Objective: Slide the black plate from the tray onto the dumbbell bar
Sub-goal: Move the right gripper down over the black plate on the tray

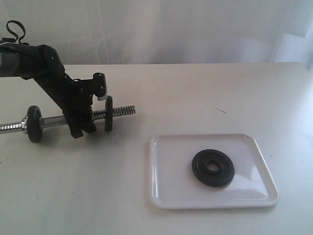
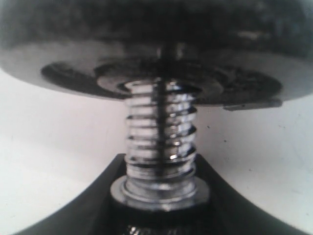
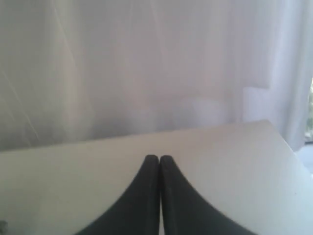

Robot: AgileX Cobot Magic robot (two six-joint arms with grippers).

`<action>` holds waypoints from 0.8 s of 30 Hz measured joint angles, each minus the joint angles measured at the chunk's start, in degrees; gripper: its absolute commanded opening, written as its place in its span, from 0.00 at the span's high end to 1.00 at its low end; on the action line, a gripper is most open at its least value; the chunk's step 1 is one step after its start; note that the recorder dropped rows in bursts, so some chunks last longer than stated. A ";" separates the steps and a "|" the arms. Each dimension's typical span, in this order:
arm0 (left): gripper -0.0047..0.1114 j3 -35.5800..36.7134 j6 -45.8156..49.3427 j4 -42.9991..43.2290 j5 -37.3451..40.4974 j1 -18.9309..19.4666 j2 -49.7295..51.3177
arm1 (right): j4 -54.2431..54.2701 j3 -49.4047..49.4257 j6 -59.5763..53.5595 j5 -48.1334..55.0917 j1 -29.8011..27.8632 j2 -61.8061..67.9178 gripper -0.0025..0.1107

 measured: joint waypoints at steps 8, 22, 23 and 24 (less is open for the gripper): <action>0.96 0.00 0.00 0.00 0.00 0.00 0.00 | 0.00 -11.92 -10.11 16.12 2.76 23.30 0.98; 0.96 0.00 0.00 0.00 0.00 0.00 0.00 | -6.73 -25.23 -13.58 30.00 15.97 56.58 0.98; 0.96 0.00 0.00 0.00 0.00 0.00 0.00 | -6.73 -25.54 -13.58 29.88 15.97 56.82 0.97; 0.96 0.00 0.00 0.00 0.00 0.00 0.00 | -6.73 -25.88 -13.58 29.79 15.97 56.83 0.92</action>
